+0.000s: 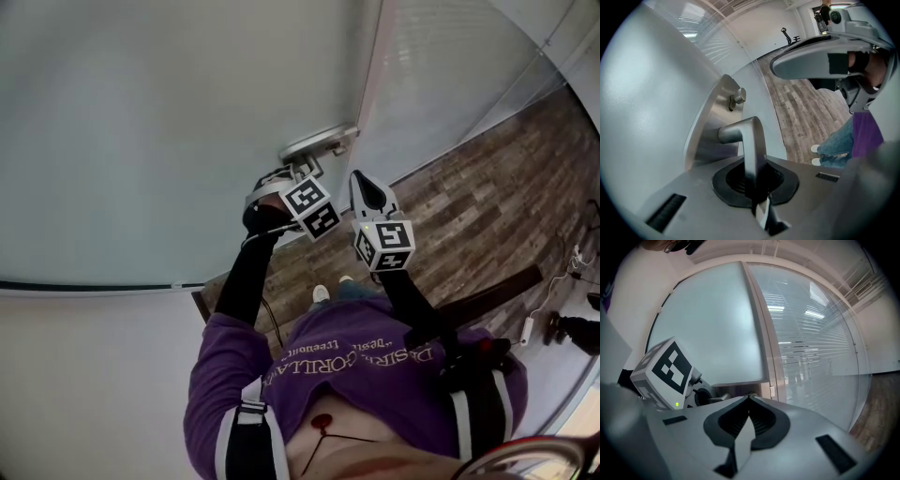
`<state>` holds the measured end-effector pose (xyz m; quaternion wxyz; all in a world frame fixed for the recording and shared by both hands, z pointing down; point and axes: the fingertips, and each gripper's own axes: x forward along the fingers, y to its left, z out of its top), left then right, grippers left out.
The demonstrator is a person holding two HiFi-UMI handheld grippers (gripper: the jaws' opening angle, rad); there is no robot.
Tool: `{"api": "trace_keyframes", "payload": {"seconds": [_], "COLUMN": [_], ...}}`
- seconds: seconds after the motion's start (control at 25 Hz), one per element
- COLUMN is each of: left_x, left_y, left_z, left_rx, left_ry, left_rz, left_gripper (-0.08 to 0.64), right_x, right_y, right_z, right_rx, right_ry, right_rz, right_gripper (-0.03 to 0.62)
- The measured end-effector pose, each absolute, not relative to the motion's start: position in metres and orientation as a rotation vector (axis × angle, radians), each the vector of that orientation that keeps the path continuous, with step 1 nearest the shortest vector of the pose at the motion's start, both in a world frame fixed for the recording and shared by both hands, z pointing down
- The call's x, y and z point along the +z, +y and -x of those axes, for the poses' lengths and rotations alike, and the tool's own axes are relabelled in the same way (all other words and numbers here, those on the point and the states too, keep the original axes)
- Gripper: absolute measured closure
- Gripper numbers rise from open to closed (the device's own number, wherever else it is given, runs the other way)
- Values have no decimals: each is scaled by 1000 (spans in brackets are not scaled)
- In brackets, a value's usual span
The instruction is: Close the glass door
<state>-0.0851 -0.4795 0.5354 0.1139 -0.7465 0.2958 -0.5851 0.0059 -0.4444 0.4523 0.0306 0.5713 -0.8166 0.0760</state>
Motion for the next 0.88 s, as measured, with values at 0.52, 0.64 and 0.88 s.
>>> {"api": "trace_keyframes", "payload": {"seconds": [0.52, 0.64, 0.88], "left_x": [536, 535, 536], "left_y": [-481, -482, -483], "left_z": [88, 89, 92], "left_rx": [-1721, -1717, -1733], "left_ry": [908, 919, 929], "left_rz": [2178, 2180, 2192], "left_gripper": [555, 554, 551], "right_x": [447, 445, 442], "right_y": [-460, -463, -465], "right_z": [-19, -19, -22], "right_rx": [233, 238, 229], "right_ry": [-2583, -2601, -2633], "right_rz": [-1654, -1635, -1606], "right_gripper": [595, 595, 595]}}
